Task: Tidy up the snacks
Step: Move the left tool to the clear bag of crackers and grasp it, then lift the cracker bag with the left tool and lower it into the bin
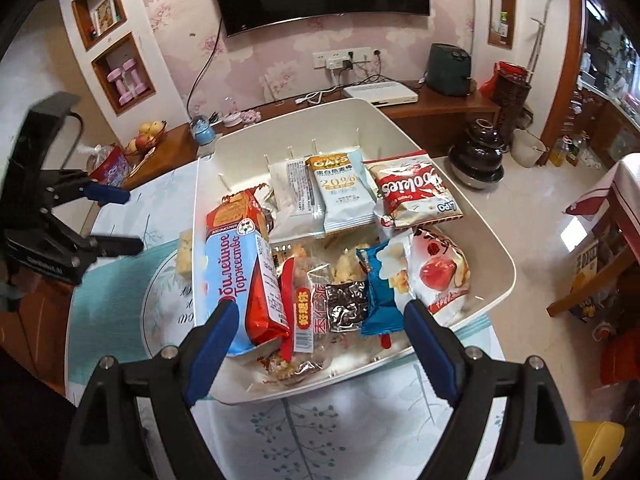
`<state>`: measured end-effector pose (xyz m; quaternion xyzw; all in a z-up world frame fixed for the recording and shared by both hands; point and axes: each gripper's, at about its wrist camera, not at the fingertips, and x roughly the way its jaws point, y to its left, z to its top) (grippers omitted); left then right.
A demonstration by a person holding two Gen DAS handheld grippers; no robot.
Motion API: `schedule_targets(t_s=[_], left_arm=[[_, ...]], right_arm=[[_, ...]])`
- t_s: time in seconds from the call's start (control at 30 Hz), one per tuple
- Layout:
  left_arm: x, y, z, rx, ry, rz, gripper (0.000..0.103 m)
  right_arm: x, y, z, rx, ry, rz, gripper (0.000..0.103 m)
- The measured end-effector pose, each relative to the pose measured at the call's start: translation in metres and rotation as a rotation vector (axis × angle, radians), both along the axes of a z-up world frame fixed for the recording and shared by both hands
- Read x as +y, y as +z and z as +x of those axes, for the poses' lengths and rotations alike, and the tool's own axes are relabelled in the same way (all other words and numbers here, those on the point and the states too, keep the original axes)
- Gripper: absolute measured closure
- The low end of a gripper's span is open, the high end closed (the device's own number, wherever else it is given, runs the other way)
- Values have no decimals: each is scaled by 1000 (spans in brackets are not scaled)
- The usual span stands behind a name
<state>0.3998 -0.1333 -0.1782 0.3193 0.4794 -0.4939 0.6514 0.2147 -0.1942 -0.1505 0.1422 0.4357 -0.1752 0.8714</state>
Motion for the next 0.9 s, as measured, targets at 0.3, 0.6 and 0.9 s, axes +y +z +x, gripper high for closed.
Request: schedule_targets(t_s=[0.3,0.6,0.9], left_arm=[[-14,-55,11,45,-73,39,9],[-30,-96,1,3,-144,129,9],[-35,-109,5,14,-140,101,9]], right_arm=[[7,-7,-2,-7,-53,7,18],[4,-13,-9,-10,-110,36,18],[4,-14,-17,-11,-134,38,18]])
